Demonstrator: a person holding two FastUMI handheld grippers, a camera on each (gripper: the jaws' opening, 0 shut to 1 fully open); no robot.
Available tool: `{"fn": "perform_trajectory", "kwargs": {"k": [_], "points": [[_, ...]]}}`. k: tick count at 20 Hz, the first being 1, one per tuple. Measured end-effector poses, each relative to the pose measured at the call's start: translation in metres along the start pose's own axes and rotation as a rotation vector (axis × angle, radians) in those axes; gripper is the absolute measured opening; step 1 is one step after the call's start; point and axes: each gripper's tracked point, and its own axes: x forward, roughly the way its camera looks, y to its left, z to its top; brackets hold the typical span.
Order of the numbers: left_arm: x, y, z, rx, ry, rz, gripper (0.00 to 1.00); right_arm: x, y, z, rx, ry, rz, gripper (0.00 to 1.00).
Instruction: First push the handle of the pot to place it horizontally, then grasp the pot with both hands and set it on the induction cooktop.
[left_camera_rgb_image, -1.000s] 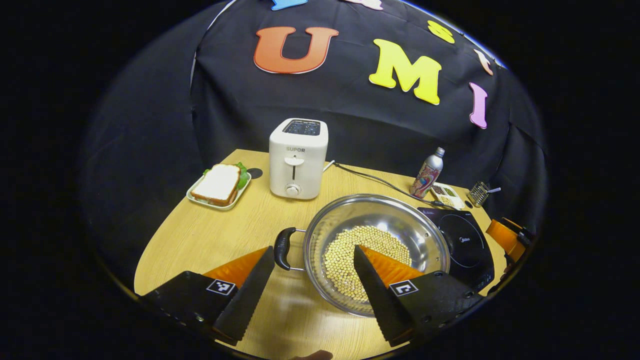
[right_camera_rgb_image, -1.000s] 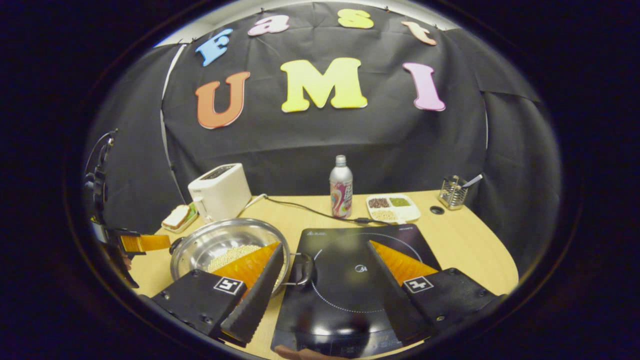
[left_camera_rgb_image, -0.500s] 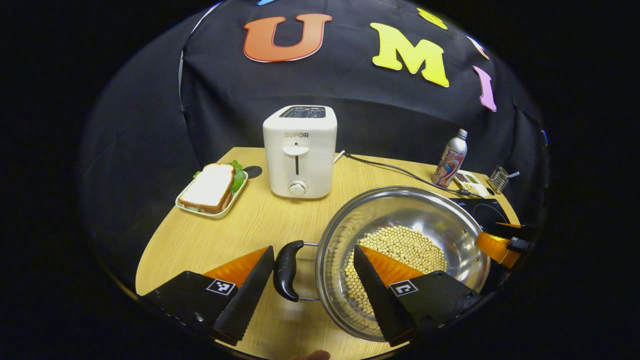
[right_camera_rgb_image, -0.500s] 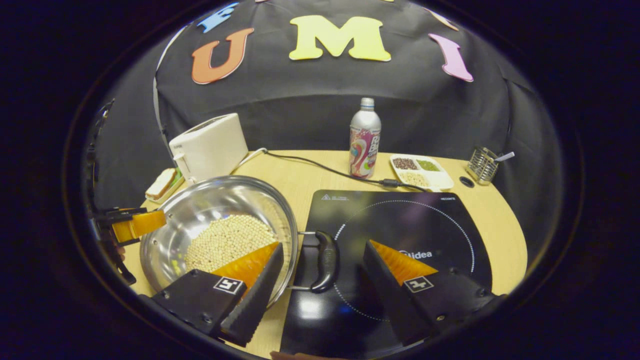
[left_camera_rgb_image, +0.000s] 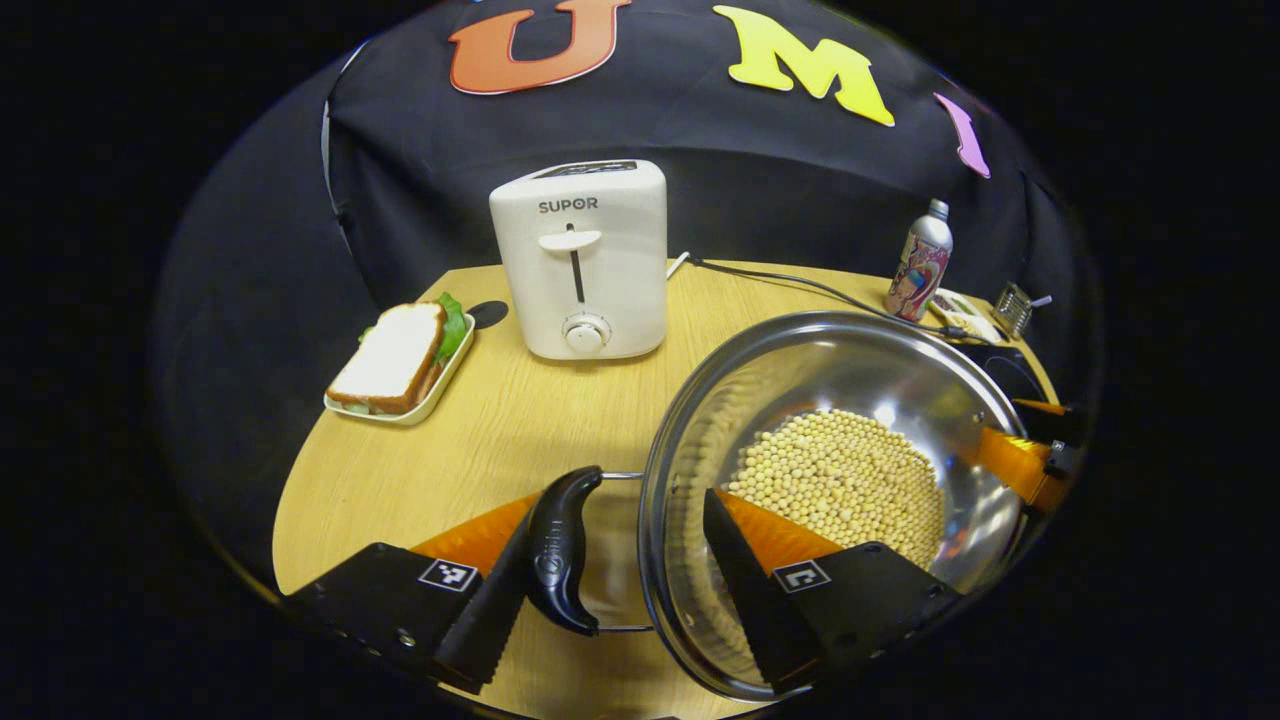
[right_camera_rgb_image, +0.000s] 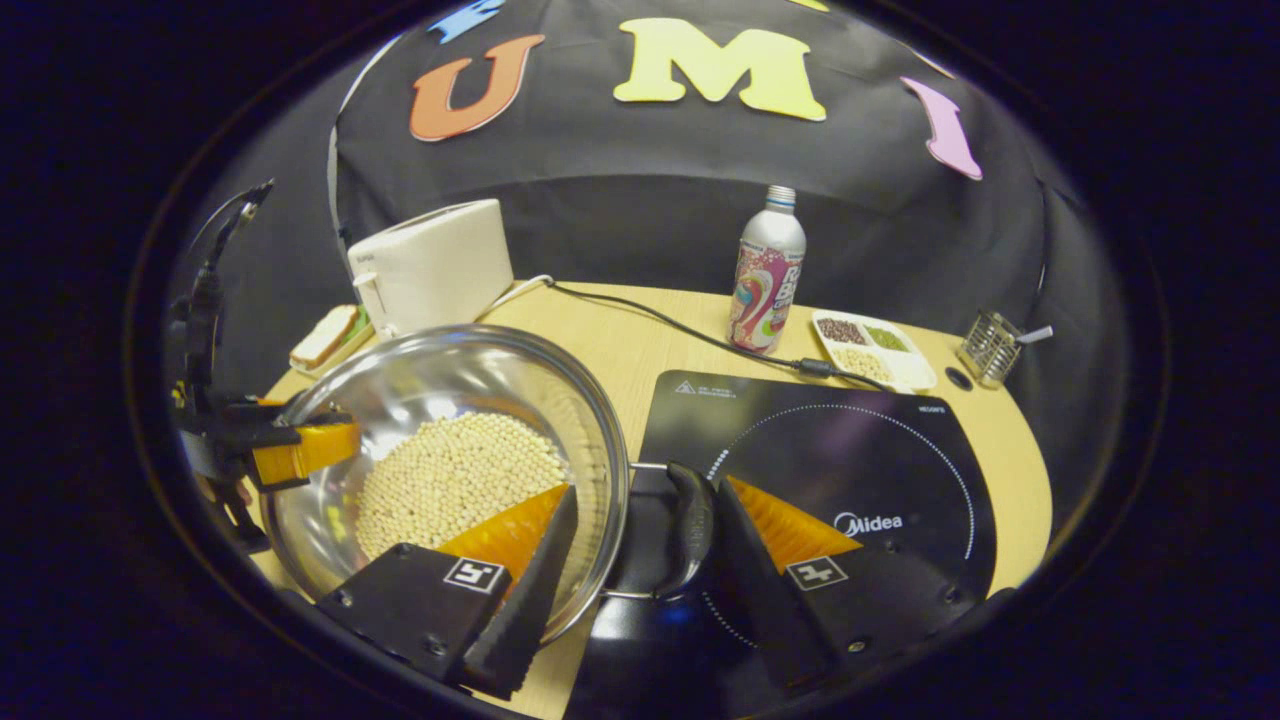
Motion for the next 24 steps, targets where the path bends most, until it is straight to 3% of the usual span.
{"fn": "perform_trajectory", "kwargs": {"k": [1, 4, 7, 10, 11, 12, 17, 24], "points": [[0.001, 0.001, 0.003, 0.004, -0.011, -0.006, 0.84, 0.0, -0.001, -0.002, -0.007, 0.001, -0.003, 0.84], [-0.003, 0.0, 0.005, -0.065, -0.02, -0.047, 0.79, 0.001, -0.005, 0.002, 0.008, -0.01, 0.004, 0.71], [0.002, -0.001, 0.011, -0.053, -0.014, -0.052, 0.69, 0.001, -0.004, 0.003, -0.009, -0.002, -0.005, 0.62], [-0.003, -0.002, 0.013, -0.044, -0.012, -0.028, 0.69, 0.0, -0.001, 0.004, -0.023, 0.011, 0.008, 0.61], [-0.006, -0.001, 0.015, -0.041, -0.016, -0.02, 0.58, -0.001, 0.0, 0.004, -0.021, 0.019, 0.019, 0.58], [-0.009, 0.0, 0.017, -0.037, -0.017, -0.012, 0.68, -0.004, 0.003, 0.003, -0.018, 0.022, 0.028, 0.58], [-0.036, 0.009, 0.031, -0.036, -0.035, 0.007, 0.69, -0.034, 0.007, 0.02, -0.02, 0.001, 0.052, 0.58], [-0.12, 0.018, 0.054, -0.077, -0.062, 0.018, 0.68, -0.098, 0.003, 0.072, -0.091, -0.04, 0.101, 0.58]]}}
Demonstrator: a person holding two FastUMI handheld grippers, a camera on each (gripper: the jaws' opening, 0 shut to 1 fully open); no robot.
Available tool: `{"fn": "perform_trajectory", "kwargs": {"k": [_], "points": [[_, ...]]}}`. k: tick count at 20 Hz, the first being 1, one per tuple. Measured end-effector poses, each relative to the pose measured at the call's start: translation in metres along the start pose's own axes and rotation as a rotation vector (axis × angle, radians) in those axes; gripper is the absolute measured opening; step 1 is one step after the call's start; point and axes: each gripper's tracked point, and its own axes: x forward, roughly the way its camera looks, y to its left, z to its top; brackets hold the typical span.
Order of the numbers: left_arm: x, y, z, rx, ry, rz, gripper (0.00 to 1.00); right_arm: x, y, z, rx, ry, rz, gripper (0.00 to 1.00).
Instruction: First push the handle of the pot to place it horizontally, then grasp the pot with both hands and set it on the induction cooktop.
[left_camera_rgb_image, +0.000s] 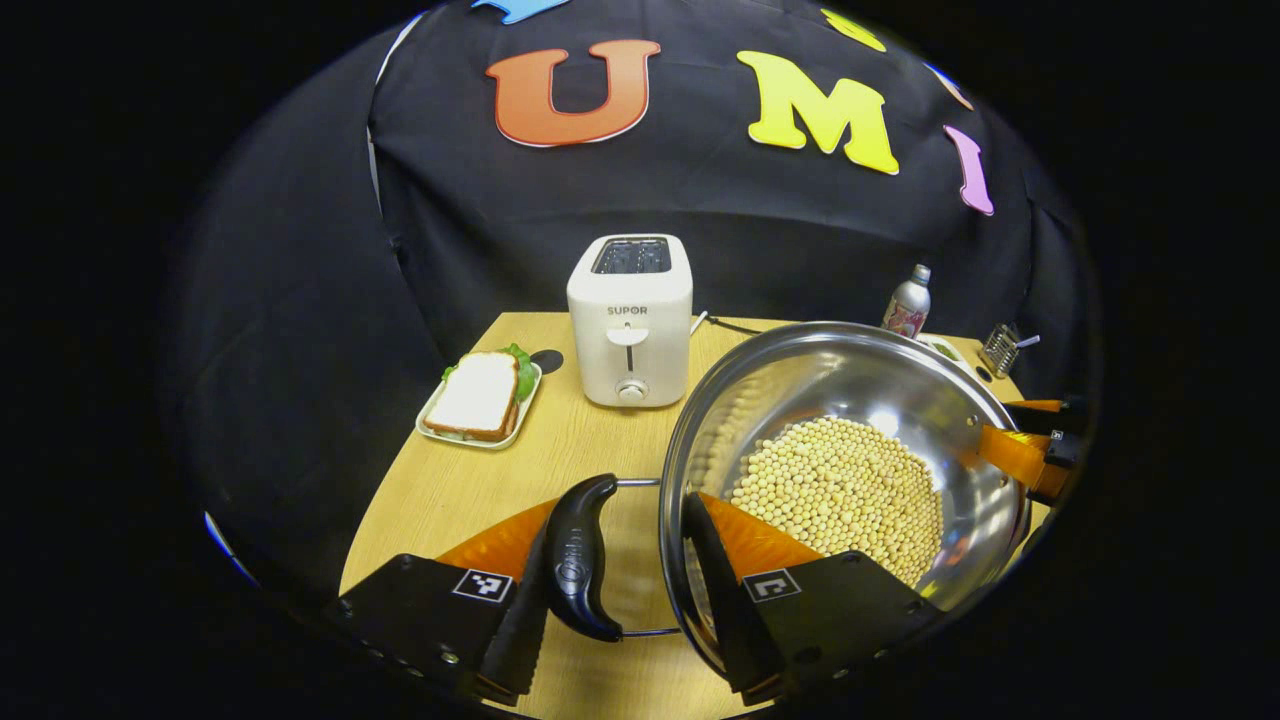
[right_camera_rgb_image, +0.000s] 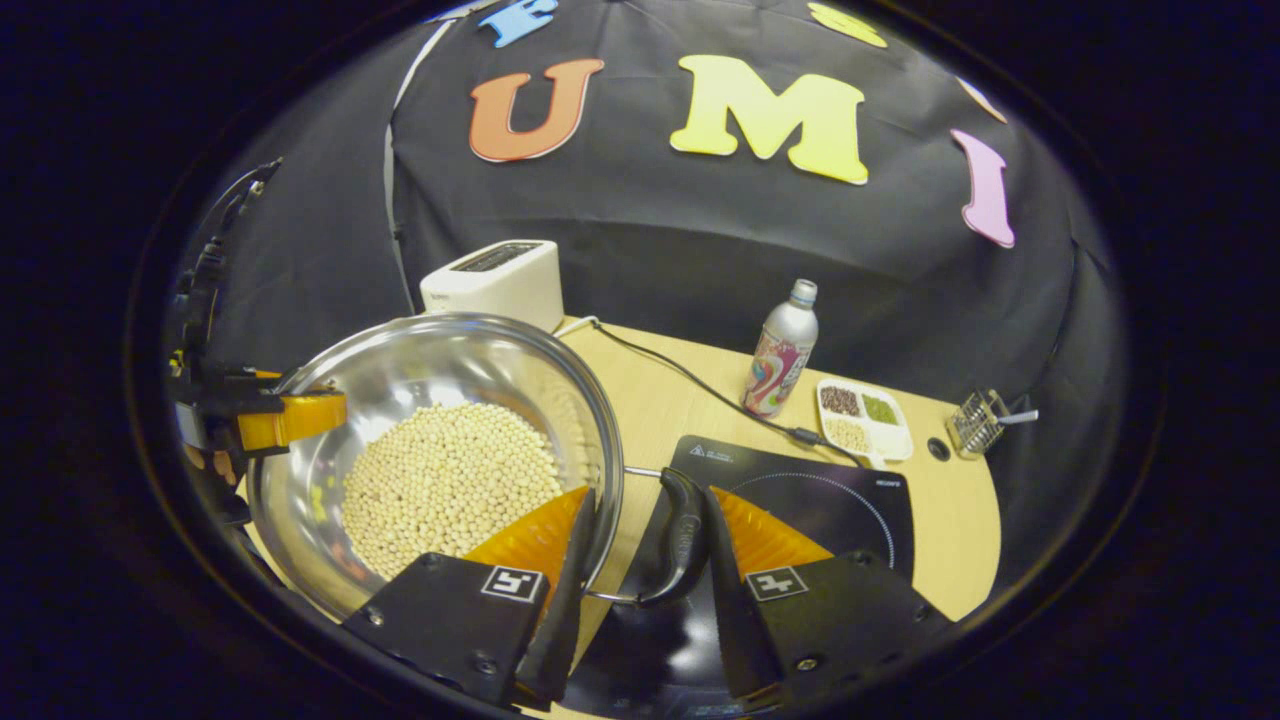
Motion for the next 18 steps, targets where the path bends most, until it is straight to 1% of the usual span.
{"fn": "perform_trajectory", "kwargs": {"k": [1, 2, 3, 4, 5, 6, 7, 8, 9, 10, 11, 12, 15, 16, 18], "points": [[-0.011, -0.003, 0.005, -0.004, -0.006, -0.007, 0.69, -0.01, -0.004, 0.006, -0.015, -0.001, 0.003, 0.6], [-0.022, -0.009, 0.007, -0.013, -0.012, -0.017, 0.68, -0.022, -0.008, 0.012, -0.019, -0.004, 0.004, 0.6], [-0.03, -0.015, 0.012, -0.022, -0.015, -0.027, 0.65, -0.032, -0.015, 0.018, -0.019, -0.002, 0.01, 0.6], [-0.041, -0.022, 0.018, -0.021, -0.024, -0.038, 0.65, -0.04, -0.02, 0.022, -0.02, -0.005, 0.013, 0.58], [-0.051, -0.029, 0.025, -0.022, -0.028, -0.042, 0.63, -0.051, -0.027, 0.028, -0.022, -0.009, 0.015, 0.6], [-0.058, -0.039, 0.032, -0.019, -0.037, -0.046, 0.63, -0.061, -0.035, 0.032, -0.025, -0.017, 0.014, 0.6], [-0.065, -0.046, 0.037, -0.014, -0.046, -0.048, 0.63, -0.072, -0.042, 0.036, -0.023, -0.022, 0.011, 0.58], [-0.073, -0.055, 0.044, -0.004, -0.055, -0.048, 0.63, -0.082, -0.05, 0.041, -0.027, -0.029, 0.007, 0.6], [-0.079, -0.064, 0.052, 0.005, -0.068, -0.05, 0.63, -0.092, -0.059, 0.044, -0.024, -0.033, 0.004, 0.58], [-0.086, -0.074, 0.058, 0.015, -0.077, -0.051, 0.63, -0.1, -0.068, 0.045, -0.019, -0.036, 0.003, 0.6], [-0.089, -0.085, 0.065, 0.024, -0.084, -0.056, 0.63, -0.107, -0.078, 0.046, -0.013, -0.038, 0.0, 0.58], [-0.092, -0.093, 0.068, 0.032, -0.092, -0.061, 0.63, -0.113, -0.09, 0.048, -0.005, -0.041, -0.004, 0.6], [-0.097, -0.125, 0.083, 0.045, -0.11, -0.082, 0.63, -0.133, -0.124, 0.052, 0.016, -0.061, -0.027, 0.6], [-0.098, -0.135, 0.087, 0.051, -0.116, -0.088, 0.63, -0.137, -0.134, 0.051, 0.024, -0.064, -0.034, 0.57], [-0.102, -0.157, 0.094, 0.066, -0.128, -0.098, 0.63, -0.143, -0.157, 0.048, 0.042, -0.069, -0.047, 0.58]]}}
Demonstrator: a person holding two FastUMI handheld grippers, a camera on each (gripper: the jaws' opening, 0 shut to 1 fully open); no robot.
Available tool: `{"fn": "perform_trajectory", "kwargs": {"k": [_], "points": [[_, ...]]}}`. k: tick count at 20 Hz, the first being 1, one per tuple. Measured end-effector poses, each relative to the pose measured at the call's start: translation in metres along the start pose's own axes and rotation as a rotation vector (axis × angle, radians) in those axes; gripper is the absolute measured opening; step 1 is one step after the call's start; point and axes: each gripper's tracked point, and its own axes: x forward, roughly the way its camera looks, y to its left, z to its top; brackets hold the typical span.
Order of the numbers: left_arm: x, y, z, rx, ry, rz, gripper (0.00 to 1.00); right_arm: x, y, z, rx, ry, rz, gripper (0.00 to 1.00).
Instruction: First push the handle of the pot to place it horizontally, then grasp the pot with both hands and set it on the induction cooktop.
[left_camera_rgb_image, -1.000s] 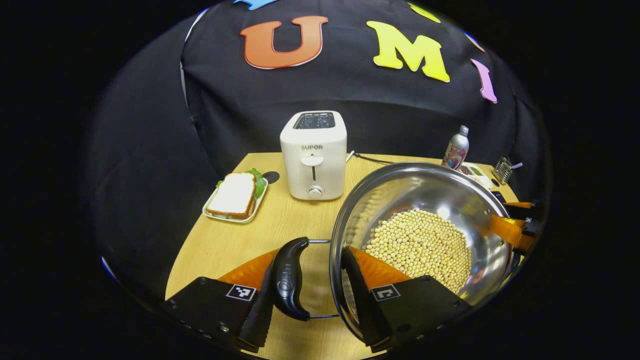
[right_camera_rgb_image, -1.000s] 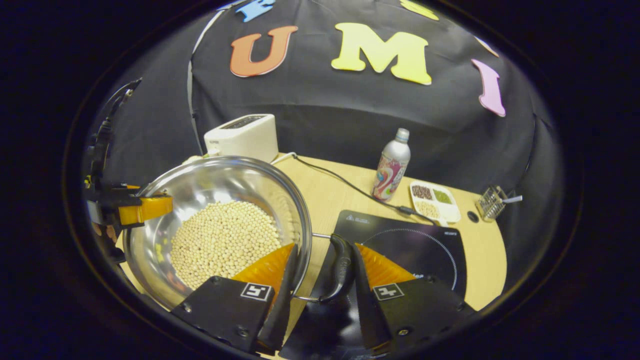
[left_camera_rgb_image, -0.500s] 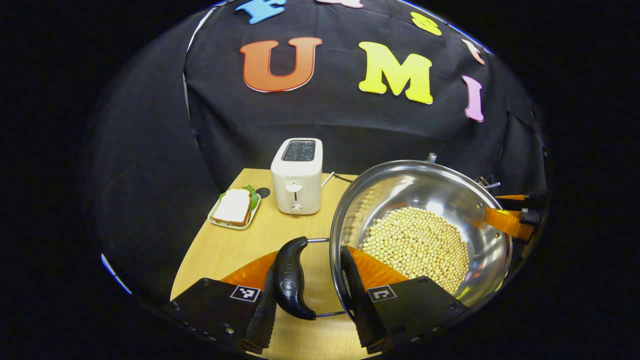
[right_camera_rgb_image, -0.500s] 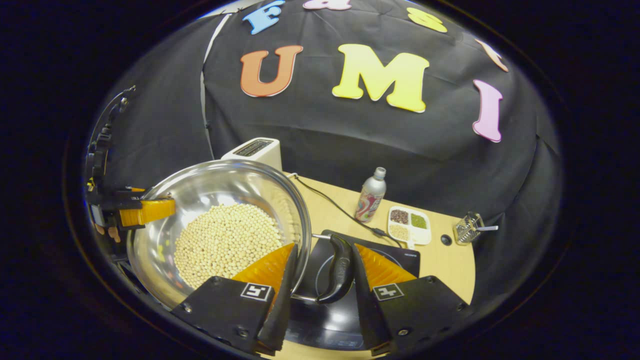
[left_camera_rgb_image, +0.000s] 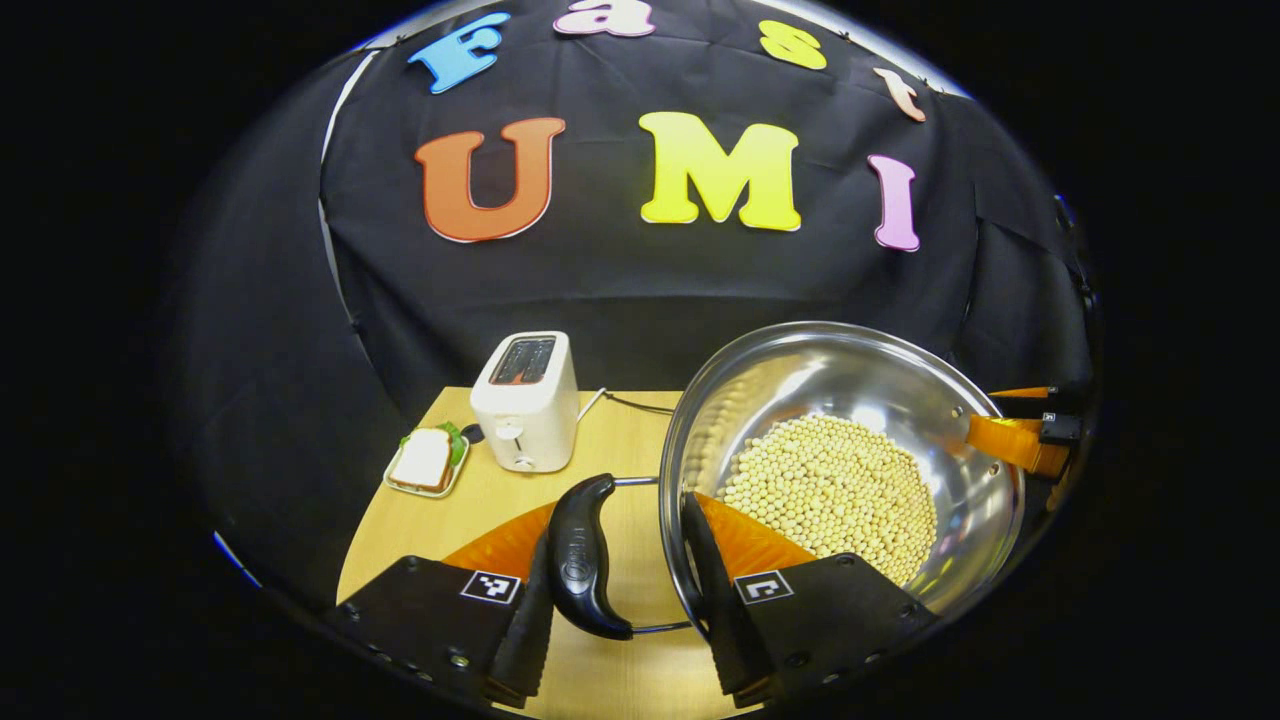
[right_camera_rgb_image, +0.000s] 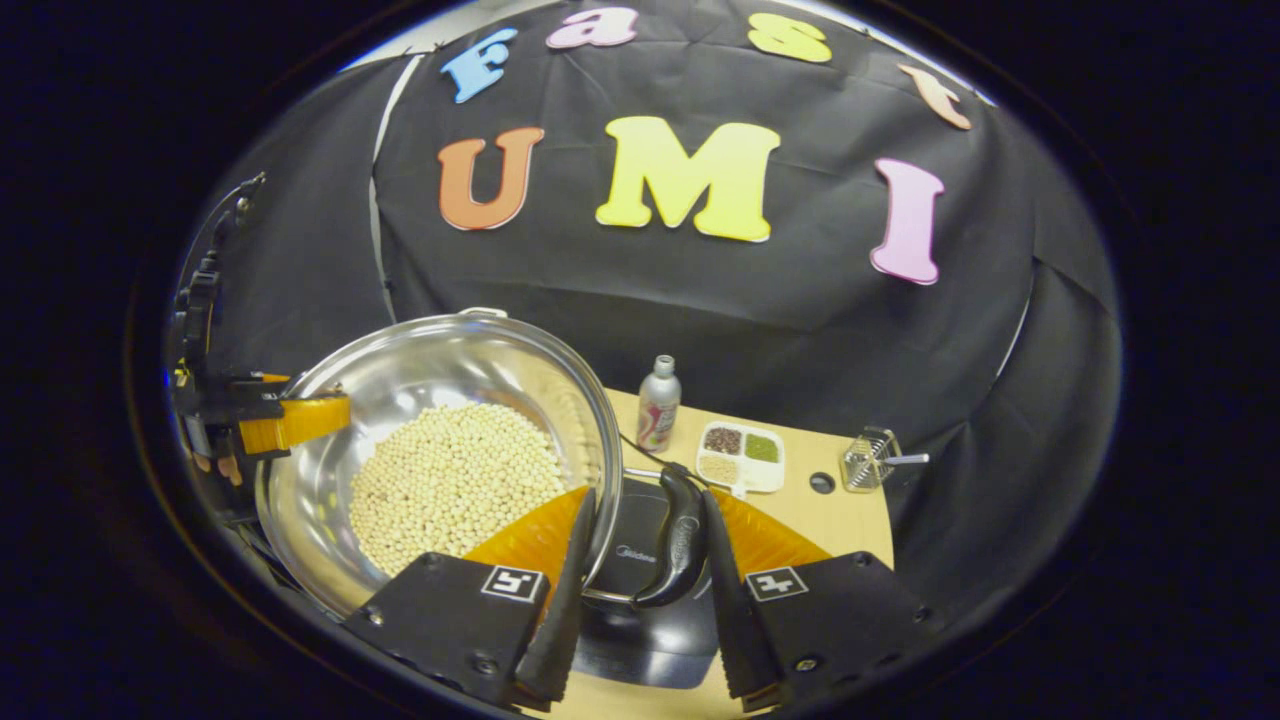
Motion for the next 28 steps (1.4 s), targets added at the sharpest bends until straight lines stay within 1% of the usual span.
{"fn": "perform_trajectory", "kwargs": {"k": [1, 2, 5, 7, 8, 9, 10, 11, 13, 16, 19, 20, 21, 22, 23, 24, 25, 26, 28], "points": [[0.001, -0.009, 0.003, 0.004, -0.002, -0.005, 0.63, -0.002, -0.009, 0.0, 0.009, -0.002, -0.005, 0.58], [0.003, -0.019, 0.005, 0.009, -0.004, -0.01, 0.63, -0.004, -0.018, -0.003, 0.015, 0.001, -0.011, 0.6], [0.01, -0.043, 0.008, 0.016, -0.006, -0.031, 0.63, -0.007, -0.043, -0.008, 0.021, 0.003, -0.035, 0.57], [0.017, -0.058, 0.008, 0.02, -0.008, -0.044, 0.63, -0.007, -0.058, -0.011, 0.015, 0.0, -0.05, 0.6], [0.021, -0.064, 0.007, 0.021, -0.009, -0.048, 0.63, -0.005, -0.065, -0.014, 0.023, 0.002, -0.056, 0.57], [0.026, -0.069, 0.004, 0.02, -0.003, -0.05, 0.63, -0.002, -0.07, -0.016, 0.029, 0.006, -0.06, 0.58], [0.032, -0.074, 0.001, 0.017, -0.001, -0.052, 0.63, 0.002, -0.076, -0.022, 0.035, 0.011, -0.063, 0.6], [0.037, -0.08, -0.001, 0.016, 0.002, -0.055, 0.63, 0.008, -0.081, -0.026, 0.041, 0.014, -0.063, 0.6], [0.048, -0.089, -0.01, 0.008, 0.013, -0.06, 0.63, 0.021, -0.089, -0.034, 0.039, 0.02, -0.059, 0.57], [0.069, -0.1, -0.024, 0.006, 0.014, -0.06, 0.63, 0.041, -0.101, -0.049, 0.032, 0.024, -0.065, 0.58], [0.096, -0.109, -0.044, -0.019, 0.036, -0.075, 0.63, 0.062, -0.111, -0.067, 0.053, 0.034, -0.07, 0.57], [0.104, -0.113, -0.047, -0.018, 0.033, -0.075, 0.63, 0.07, -0.114, -0.073, 0.058, 0.035, -0.072, 0.6], [0.112, -0.115, -0.052, -0.012, 0.034, -0.072, 0.63, 0.077, -0.116, -0.08, 0.057, 0.037, -0.074, 0.57], [0.116, -0.117, -0.057, -0.009, 0.034, -0.07, 0.63, 0.086, -0.118, -0.087, 0.058, 0.042, -0.071, 0.6], [0.121, -0.12, -0.063, -0.011, 0.034, -0.071, 0.63, 0.092, -0.12, -0.093, 0.067, 0.044, -0.068, 0.58], [0.129, -0.124, -0.068, -0.009, 0.033, -0.072, 0.63, 0.1, -0.123, -0.099, 0.074, 0.048, -0.065, 0.6], [0.135, -0.126, -0.072, -0.006, 0.036, -0.07, 0.63, 0.107, -0.125, -0.106, 0.082, 0.053, -0.064, 0.58], [0.141, -0.127, -0.077, -0.008, 0.039, -0.069, 0.63, 0.112, -0.126, -0.112, 0.083, 0.06, -0.063, 0.6], [0.154, -0.129, -0.09, -0.016, 0.051, -0.075, 0.63, 0.123, -0.128, -0.125, 0.093, 0.075, -0.061, 0.6]]}}
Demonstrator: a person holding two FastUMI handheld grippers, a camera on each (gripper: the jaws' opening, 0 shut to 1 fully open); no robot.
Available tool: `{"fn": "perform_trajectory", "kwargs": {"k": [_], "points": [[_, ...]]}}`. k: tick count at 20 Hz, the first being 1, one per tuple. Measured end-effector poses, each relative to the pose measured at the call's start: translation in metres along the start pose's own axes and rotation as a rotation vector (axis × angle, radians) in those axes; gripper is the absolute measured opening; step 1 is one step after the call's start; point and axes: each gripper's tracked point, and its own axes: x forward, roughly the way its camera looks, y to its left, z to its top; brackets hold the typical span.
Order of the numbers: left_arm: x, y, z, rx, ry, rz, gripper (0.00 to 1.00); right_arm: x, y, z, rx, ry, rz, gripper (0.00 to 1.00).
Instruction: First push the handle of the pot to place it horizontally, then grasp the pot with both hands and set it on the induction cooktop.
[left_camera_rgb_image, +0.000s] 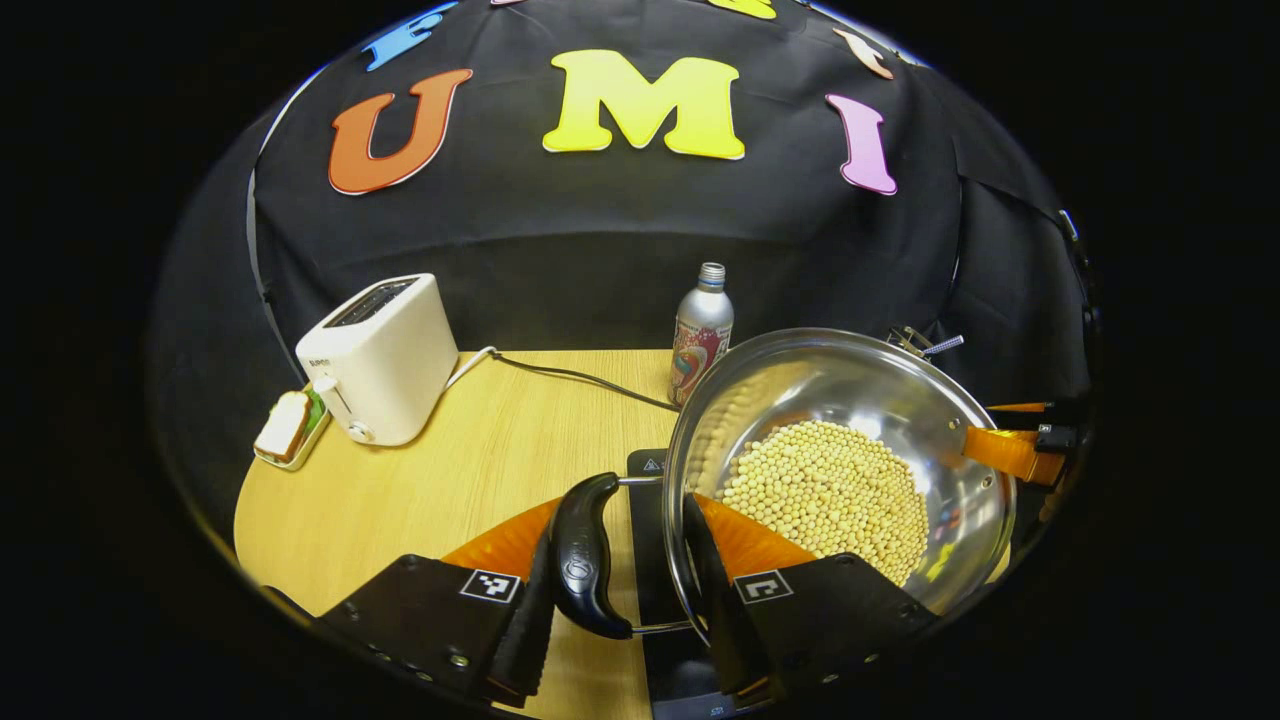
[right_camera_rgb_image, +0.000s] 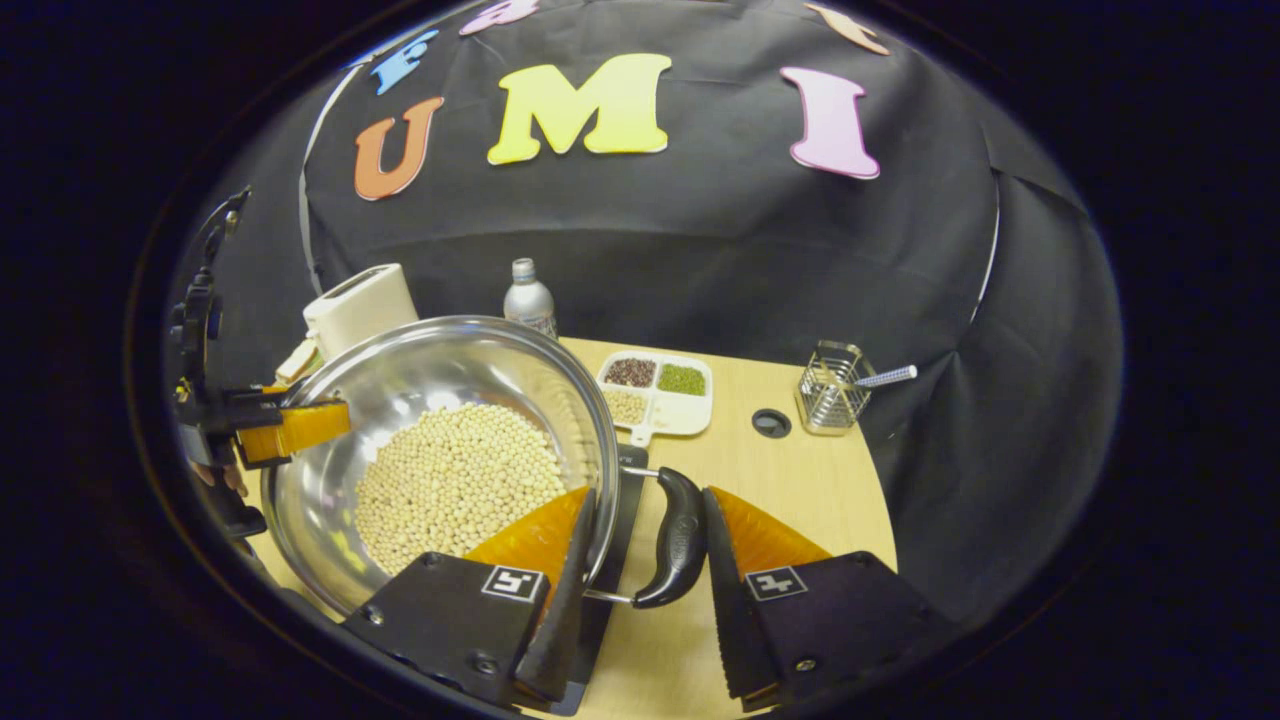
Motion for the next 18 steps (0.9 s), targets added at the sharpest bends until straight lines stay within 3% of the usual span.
{"fn": "perform_trajectory", "kwargs": {"k": [5, 6, 7, 8, 9, 12, 15, 16, 17, 18], "points": [[0.015, -0.002, -0.018, -0.029, 0.009, 0.013, 0.63, 0.029, 0.0, -0.019, 0.059, -0.019, 0.033, 0.6], [0.017, 0.0, -0.025, -0.061, 0.007, -0.002, 0.72, 0.027, -0.002, -0.015, 0.08, -0.051, 0.034, 0.58], [0.02, 0.0, -0.025, -0.081, -0.008, -0.013, 0.63, 0.027, -0.001, -0.016, 0.091, -0.081, 0.033, 0.62], [0.02, 0.0, -0.024, -0.082, -0.024, -0.019, 0.74, 0.027, -0.002, -0.015, 0.105, -0.122, 0.03, 0.62], [0.02, 0.0, -0.023, -0.079, -0.038, -0.023, 0.63, 0.025, -0.002, -0.015, 0.118, -0.164, 0.025, 0.63], [0.02, 0.001, -0.021, -0.092, -0.069, -0.031, 0.67, 0.024, -0.001, -0.015, 0.189, -0.237, 0.038, 0.65], [0.021, 0.016, -0.027, -0.073, -0.06, 0.02, 0.77, 0.022, 0.001, -0.017, 0.216, -0.262, 0.045, 0.66], [0.015, 0.013, -0.03, -0.077, -0.058, 0.015, 0.93, 0.02, 0.0, -0.018, 0.226, -0.271, 0.047, 0.66], [0.013, 0.009, -0.028, -0.082, -0.074, 0.005, 0.99, 0.02, 0.0, -0.018, 0.24, -0.28, 0.051, 0.68], [0.009, 0.008, -0.02, -0.083, -0.107, -0.001, 0.99, 0.017, 0.0, -0.019, 0.243, -0.288, 0.052, 0.67]]}}
